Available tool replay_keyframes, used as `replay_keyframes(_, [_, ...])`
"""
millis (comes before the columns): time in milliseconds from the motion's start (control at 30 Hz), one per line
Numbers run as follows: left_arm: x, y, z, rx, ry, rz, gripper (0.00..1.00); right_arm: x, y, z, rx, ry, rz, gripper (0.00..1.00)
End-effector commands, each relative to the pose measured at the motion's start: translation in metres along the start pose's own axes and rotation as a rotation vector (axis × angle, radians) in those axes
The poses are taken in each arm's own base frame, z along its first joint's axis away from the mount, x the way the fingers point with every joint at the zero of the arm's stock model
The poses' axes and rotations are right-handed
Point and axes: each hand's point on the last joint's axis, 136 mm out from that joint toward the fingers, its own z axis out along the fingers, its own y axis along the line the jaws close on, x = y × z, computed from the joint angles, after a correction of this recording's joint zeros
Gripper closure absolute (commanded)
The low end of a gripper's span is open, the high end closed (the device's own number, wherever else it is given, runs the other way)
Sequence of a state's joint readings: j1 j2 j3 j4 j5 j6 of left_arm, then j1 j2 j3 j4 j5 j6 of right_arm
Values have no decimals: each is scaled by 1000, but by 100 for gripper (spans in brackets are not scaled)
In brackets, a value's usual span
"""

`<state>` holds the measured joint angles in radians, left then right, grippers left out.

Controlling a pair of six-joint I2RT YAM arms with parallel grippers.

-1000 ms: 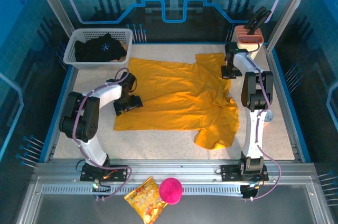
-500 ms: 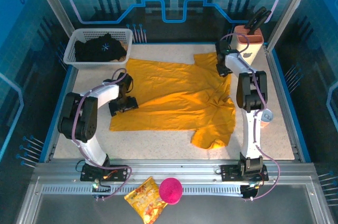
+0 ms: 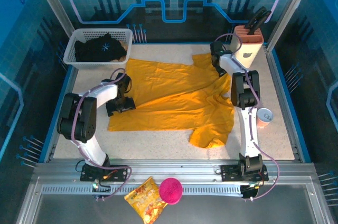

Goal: Fold and stack the t-shirts

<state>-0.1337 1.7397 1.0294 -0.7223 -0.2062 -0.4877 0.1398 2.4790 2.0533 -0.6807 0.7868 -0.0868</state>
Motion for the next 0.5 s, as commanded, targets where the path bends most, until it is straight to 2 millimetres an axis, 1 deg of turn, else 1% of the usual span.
replay_keyframes(0, [10,25,-2,-87,31,1,14,-1,-2,-6,51,12,-10,99])
replay_keyframes(67, [9,15,-4,-28,32,-4,14,1,-3,-12,39,19,-4,89])
replay_keyframes(133, [7,2,-11,44,24,-13,14,1,-5,-23,21,13,9,81])
replay_keyframes(233, [1,-15,-27,124,-5,-15,13,1,-12,-49,-10,-9,39,71])
replay_keyframes(300, [-5,-26,-42,163,-34,4,11,3,-22,-71,-28,-23,70,65])
replay_keyframes(367, [-10,-36,-57,193,-62,25,11,11,-27,-90,-49,-23,98,61])
replay_keyframes(400, [-11,-41,-65,210,-77,36,10,19,-31,-101,-71,-22,126,58])
replay_keyframes(433, [-12,-45,-72,228,-90,46,8,25,-32,-107,-84,-19,139,57])
replay_keyframes(467, [-13,-50,-80,248,-108,54,6,37,-33,-115,-108,-11,167,55])
